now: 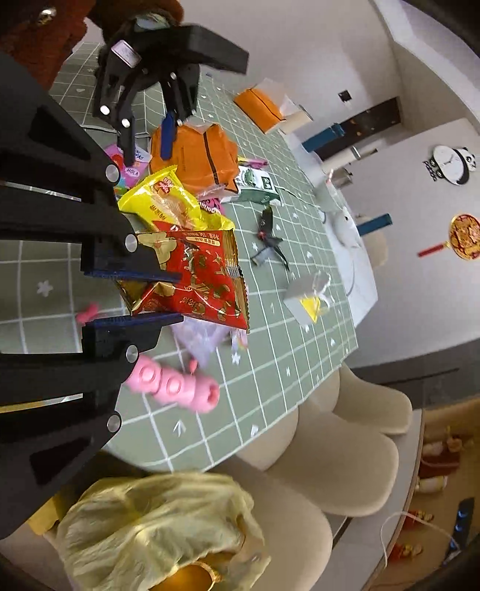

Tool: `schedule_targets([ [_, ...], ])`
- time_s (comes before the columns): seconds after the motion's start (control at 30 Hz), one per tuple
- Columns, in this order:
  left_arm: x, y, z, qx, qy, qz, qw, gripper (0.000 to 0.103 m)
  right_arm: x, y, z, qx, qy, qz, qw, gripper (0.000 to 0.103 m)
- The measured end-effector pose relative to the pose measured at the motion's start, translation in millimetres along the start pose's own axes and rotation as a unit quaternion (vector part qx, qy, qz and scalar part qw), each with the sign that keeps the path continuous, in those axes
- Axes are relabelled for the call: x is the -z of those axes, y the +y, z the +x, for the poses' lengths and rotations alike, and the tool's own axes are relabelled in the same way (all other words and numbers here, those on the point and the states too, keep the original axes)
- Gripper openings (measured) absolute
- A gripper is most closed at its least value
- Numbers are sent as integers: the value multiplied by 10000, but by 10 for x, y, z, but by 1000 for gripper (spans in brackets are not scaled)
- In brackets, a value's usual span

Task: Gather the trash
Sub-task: 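Grasp the pink tissue pack with the left tool while the right tool holds the red packet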

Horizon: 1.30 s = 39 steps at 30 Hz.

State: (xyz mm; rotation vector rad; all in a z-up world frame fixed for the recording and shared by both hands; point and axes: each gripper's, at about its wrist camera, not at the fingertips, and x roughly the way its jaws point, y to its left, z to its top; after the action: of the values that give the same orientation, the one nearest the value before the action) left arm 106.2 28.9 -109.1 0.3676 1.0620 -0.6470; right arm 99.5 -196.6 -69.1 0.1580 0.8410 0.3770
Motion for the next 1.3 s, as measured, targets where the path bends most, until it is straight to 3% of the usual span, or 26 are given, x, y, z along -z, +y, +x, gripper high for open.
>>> schedule_targets([
  [0.13,51,100,127,150,396,-350,9985,47,106,-72,-91,157,-44,135,9998,16],
  [0.23,214,-5,92,217,484,-258,9983,47,189,-150,-136,189,-37,297,9994,16],
  [0.47,349,-234,116,-357,382,60,9986,49,243,-134,-181,205,-124,325,9992,16],
  [0.6,358,-140,43,-454,496,-414,9969,51,244,-108,-272,246,-276,250,9990,16],
  [0.7,404,-30,-243,-274,-252,-859,9956,51,255,-144,-346,200,-393,315,9985,16],
  [0.73,423,-2,-276,-270,-344,-961,9944,51,261,-157,-359,181,-413,341,9984,16],
  [0.97,625,11,-41,-511,179,-1466,9877,51,274,-169,-446,83,-525,322,9981,16],
  [1.03,657,-44,-28,-674,90,-1523,9860,51,290,-181,-482,98,-560,318,9979,16],
  [1.1,657,-148,4,-1051,79,-1419,9843,49,313,-212,-510,119,-581,357,9976,16],
  [1.17,642,-235,-4,-1037,76,-1374,9850,21,334,-247,-548,155,-609,385,9973,16],
  [1.2,613,-264,-5,-1051,140,-1344,9852,12,342,-259,-566,178,-630,387,9971,16],
  [1.3,483,-230,-124,-978,40,-1531,9833,9,344,-286,-649,282,-734,369,9962,16],
])
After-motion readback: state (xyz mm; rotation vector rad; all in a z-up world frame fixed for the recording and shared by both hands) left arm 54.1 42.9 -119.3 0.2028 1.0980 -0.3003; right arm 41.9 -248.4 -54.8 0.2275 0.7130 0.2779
